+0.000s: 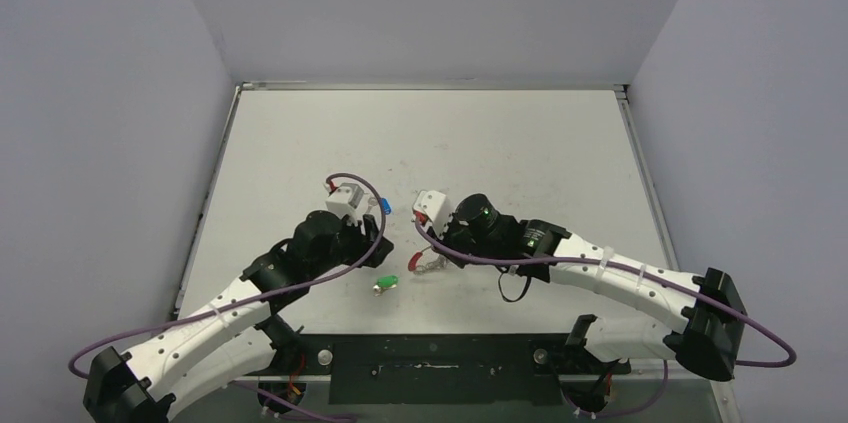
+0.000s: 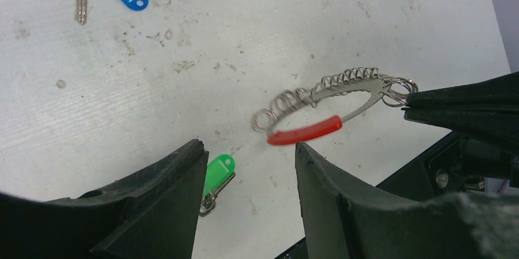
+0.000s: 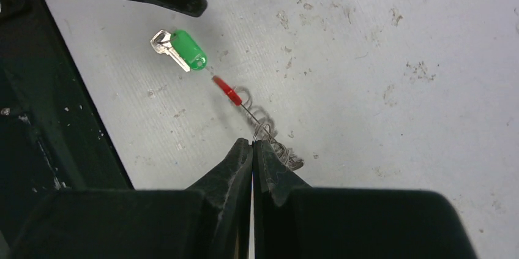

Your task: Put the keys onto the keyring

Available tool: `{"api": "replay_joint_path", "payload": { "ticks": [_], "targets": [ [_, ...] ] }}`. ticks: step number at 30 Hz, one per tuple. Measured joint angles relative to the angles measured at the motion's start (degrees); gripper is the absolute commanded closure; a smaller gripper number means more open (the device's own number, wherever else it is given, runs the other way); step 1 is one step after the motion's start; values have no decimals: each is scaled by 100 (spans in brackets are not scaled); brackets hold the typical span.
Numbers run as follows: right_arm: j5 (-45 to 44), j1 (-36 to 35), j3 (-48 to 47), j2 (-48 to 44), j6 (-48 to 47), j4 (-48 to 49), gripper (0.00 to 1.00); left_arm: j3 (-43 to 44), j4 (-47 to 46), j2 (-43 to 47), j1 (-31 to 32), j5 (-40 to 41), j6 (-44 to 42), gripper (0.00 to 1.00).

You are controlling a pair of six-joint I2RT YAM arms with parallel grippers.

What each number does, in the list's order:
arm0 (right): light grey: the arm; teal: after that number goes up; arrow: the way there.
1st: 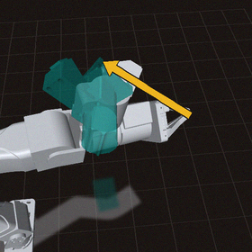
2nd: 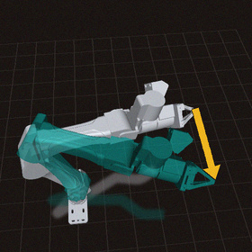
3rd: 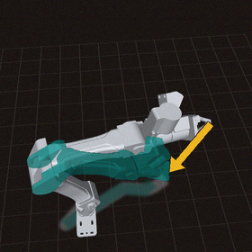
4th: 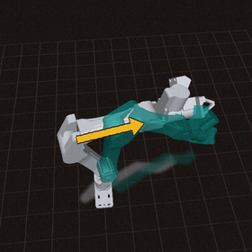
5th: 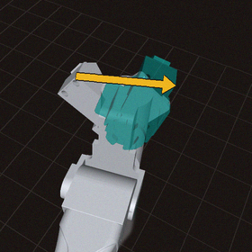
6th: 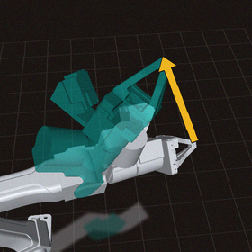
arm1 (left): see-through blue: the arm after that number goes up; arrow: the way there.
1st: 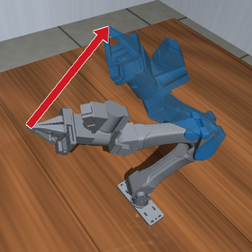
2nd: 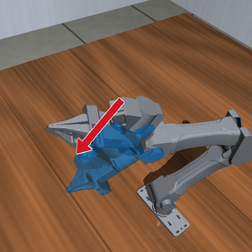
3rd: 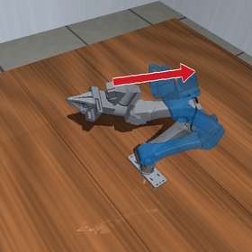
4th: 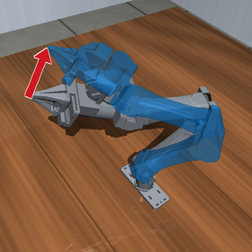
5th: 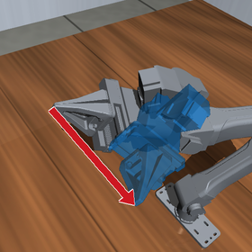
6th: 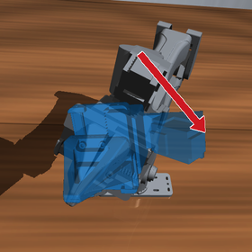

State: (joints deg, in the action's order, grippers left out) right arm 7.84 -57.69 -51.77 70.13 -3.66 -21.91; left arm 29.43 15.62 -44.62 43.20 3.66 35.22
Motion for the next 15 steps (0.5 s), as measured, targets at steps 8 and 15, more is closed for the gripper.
{"api": "replay_joint_path", "payload": {
  "ticks": [8, 15],
  "targets": [
    [509, 2, 42, -365, -688, 9, 100, 79, -640, -168, -2, -470, -1054, 52],
    [780, 48, 352, -553, -835, 343, 100, -396, -2142, -232, 9, -1309, -1604, 53]
  ]
}}
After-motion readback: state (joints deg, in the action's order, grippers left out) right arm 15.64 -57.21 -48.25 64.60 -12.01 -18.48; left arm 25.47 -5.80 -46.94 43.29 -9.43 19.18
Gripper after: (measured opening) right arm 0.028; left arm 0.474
